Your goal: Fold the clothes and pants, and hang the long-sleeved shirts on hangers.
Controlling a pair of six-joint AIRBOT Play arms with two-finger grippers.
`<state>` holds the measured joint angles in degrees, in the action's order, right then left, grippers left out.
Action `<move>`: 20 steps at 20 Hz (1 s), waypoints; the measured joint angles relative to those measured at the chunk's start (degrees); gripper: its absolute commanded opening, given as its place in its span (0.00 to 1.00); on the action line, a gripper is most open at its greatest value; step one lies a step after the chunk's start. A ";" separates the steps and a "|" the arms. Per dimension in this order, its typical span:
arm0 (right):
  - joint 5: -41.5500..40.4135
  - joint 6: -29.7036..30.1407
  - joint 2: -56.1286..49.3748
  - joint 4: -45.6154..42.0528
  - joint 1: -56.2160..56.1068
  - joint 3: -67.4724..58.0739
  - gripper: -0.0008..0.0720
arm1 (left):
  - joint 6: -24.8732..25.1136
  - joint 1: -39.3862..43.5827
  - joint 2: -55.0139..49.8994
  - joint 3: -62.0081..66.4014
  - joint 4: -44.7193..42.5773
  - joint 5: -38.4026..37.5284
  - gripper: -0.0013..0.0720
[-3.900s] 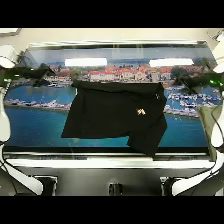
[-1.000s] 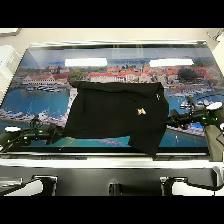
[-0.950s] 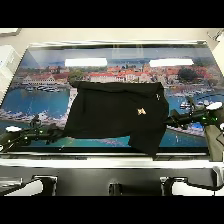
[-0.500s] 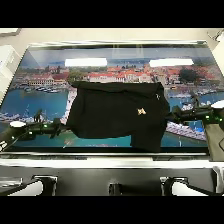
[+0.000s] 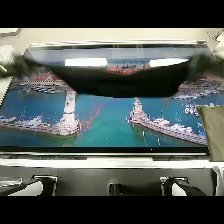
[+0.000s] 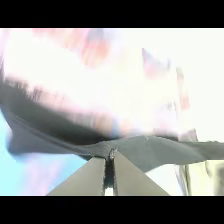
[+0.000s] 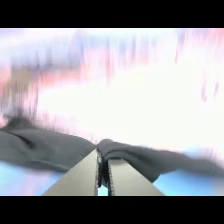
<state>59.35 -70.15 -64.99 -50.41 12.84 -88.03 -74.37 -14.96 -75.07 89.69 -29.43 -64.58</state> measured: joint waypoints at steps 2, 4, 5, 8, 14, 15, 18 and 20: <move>-0.44 -2.43 1.05 -4.92 -2.95 -10.49 0.05 | -3.37 0.00 0.24 15.10 -4.61 -2.03 0.04; 1.55 -4.70 2.64 -8.57 -4.61 -20.20 0.05 | -6.84 -0.17 2.47 26.64 -9.75 -4.15 0.04; 3.02 -5.73 3.96 -9.73 -5.07 -23.82 0.05 | -8.41 -0.48 4.74 29.79 -12.26 -4.85 0.04; 8.26 -9.94 10.12 -12.59 -5.90 -30.05 0.05 | -13.00 -1.09 14.40 30.58 -19.82 -7.04 0.04; 14.03 -18.45 15.74 -16.90 -6.29 -33.07 0.05 | -20.33 -1.38 27.04 24.55 -32.68 -9.53 0.03; 14.29 -19.12 14.60 -17.14 -6.29 -33.18 0.05 | -20.61 -1.38 26.38 24.24 -33.59 -9.86 0.03; 14.86 -20.59 8.28 -16.83 -6.32 -33.18 0.05 | -20.52 -1.25 20.37 23.71 -34.80 -11.04 0.03; 15.12 -21.16 1.73 -15.23 -6.32 -33.11 0.05 | -18.97 -0.50 13.22 23.54 -35.01 -11.45 0.04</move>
<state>74.48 -91.31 -63.26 -65.65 6.52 -121.14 -93.34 -15.46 -61.84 113.23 -64.45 -76.03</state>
